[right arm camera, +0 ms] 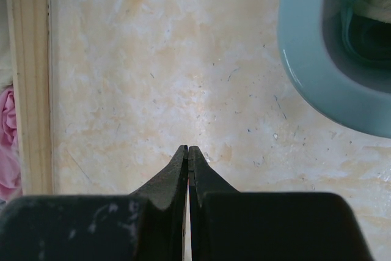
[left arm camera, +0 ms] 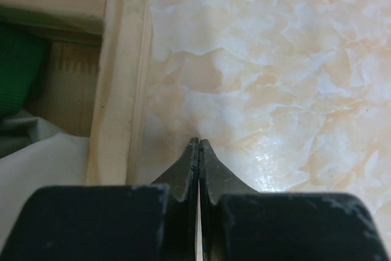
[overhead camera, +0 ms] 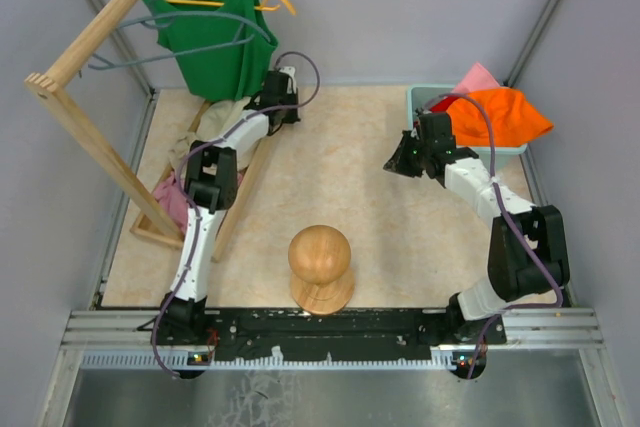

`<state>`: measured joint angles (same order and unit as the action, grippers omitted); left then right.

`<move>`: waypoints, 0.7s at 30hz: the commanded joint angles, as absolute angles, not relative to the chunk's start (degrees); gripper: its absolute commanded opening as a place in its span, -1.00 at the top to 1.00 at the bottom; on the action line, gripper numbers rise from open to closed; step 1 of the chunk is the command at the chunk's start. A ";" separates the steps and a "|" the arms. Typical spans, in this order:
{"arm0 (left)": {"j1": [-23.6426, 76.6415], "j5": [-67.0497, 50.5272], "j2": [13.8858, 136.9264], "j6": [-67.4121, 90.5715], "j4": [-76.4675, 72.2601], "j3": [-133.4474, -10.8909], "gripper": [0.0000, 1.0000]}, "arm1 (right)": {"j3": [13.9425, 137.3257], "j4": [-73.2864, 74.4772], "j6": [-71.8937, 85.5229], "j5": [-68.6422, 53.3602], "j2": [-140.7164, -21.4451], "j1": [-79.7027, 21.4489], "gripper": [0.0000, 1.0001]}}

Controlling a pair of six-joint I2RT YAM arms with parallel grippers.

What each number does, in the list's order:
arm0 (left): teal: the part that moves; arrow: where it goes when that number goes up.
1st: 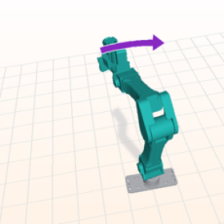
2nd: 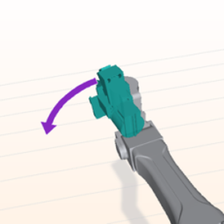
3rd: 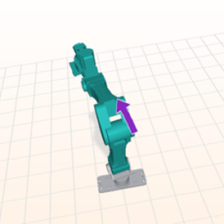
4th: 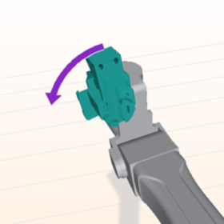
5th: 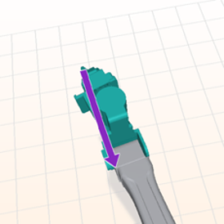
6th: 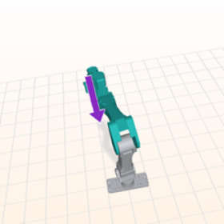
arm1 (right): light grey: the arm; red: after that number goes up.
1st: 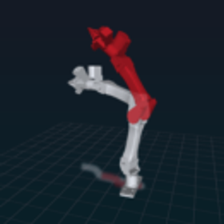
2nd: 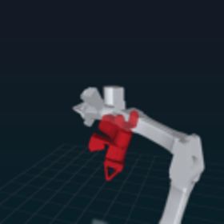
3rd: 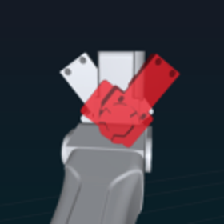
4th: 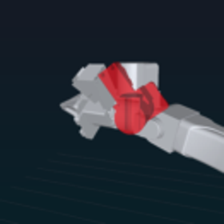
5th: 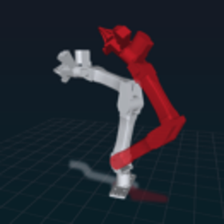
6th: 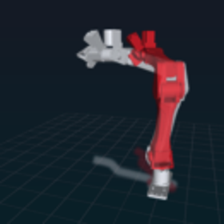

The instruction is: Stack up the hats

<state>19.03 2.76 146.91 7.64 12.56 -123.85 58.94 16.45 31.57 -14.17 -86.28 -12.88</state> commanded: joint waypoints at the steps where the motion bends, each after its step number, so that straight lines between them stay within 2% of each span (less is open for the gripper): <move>1: 13.43 7.47 148.73 12.35 18.69 -125.10 1.00 | 60.20 16.88 31.71 -13.71 -83.68 -12.56 1.00; 8: 7.06 6.06 144.86 16.76 18.77 -120.03 1.00 | 59.85 17.06 32.70 -13.77 -83.94 -12.57 1.00; 14: 5.99 8.35 142.17 11.45 19.95 -120.13 1.00 | 60.55 16.55 33.47 -14.48 -85.09 -13.28 1.00; 21: 5.03 3.15 138.24 13.68 21.87 -118.58 1.00 | 61.98 16.96 33.27 -14.79 -85.78 -15.02 1.00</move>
